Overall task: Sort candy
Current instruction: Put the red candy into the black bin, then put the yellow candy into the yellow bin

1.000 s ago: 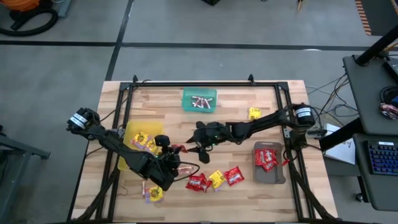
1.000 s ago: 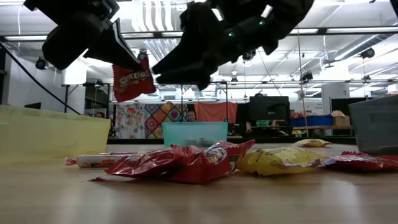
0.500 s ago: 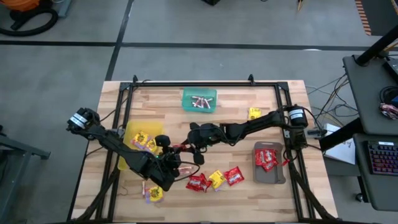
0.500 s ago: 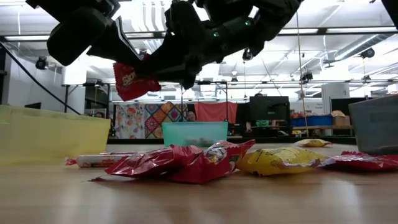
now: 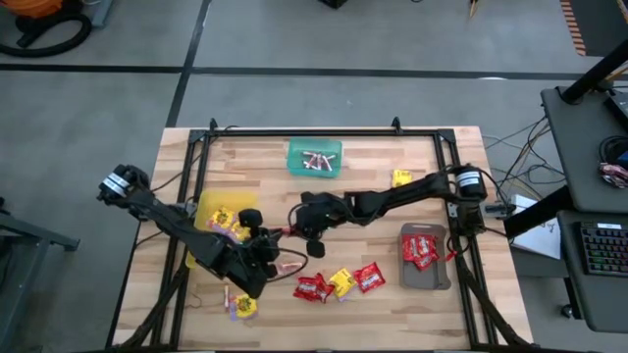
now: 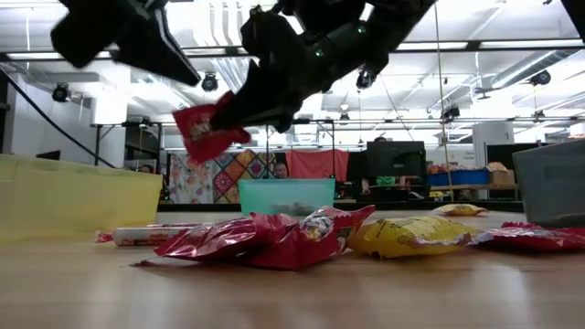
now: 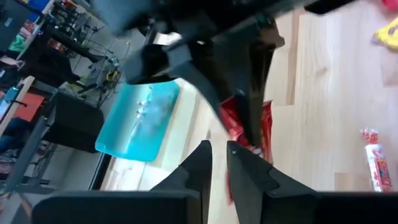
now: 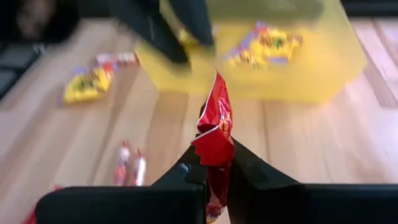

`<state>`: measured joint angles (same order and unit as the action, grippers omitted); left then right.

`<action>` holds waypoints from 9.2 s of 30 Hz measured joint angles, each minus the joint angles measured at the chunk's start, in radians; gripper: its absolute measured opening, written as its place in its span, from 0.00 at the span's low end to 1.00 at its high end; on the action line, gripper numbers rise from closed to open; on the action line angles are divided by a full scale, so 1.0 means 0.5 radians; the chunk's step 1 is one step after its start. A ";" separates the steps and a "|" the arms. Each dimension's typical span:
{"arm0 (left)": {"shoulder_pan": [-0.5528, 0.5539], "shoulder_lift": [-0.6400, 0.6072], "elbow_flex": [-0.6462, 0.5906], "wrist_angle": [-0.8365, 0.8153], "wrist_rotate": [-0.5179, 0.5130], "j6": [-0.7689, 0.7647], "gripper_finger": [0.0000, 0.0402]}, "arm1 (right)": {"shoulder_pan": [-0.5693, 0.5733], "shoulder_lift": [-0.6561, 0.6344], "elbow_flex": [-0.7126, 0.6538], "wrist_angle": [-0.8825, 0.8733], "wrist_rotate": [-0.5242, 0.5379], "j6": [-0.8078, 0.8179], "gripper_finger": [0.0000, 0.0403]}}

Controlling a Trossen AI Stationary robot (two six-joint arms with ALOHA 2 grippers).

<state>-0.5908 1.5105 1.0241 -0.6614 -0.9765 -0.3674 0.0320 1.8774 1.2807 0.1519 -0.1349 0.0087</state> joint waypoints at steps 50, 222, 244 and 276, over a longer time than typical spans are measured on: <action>0.007 -0.322 -0.079 0.413 0.829 0.382 0.09 | 0.526 -1.250 -0.817 -2.593 -0.566 1.155 0.08; 0.475 -0.200 -1.104 3.109 0.886 0.807 0.23 | -0.355 -0.852 -1.349 1.285 -1.099 1.032 0.02; 0.499 0.179 -0.937 3.214 0.994 0.928 0.22 | -0.331 -0.360 -0.902 1.294 -1.405 0.982 0.02; 0.397 -0.727 -0.226 -0.326 0.875 -1.217 0.00 | -0.405 -0.561 -0.904 1.069 -0.932 1.009 0.38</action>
<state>-0.3924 1.1471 0.9111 -0.8241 -0.5389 -0.9757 -0.1707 1.5969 0.8288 0.6866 -0.6010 0.5133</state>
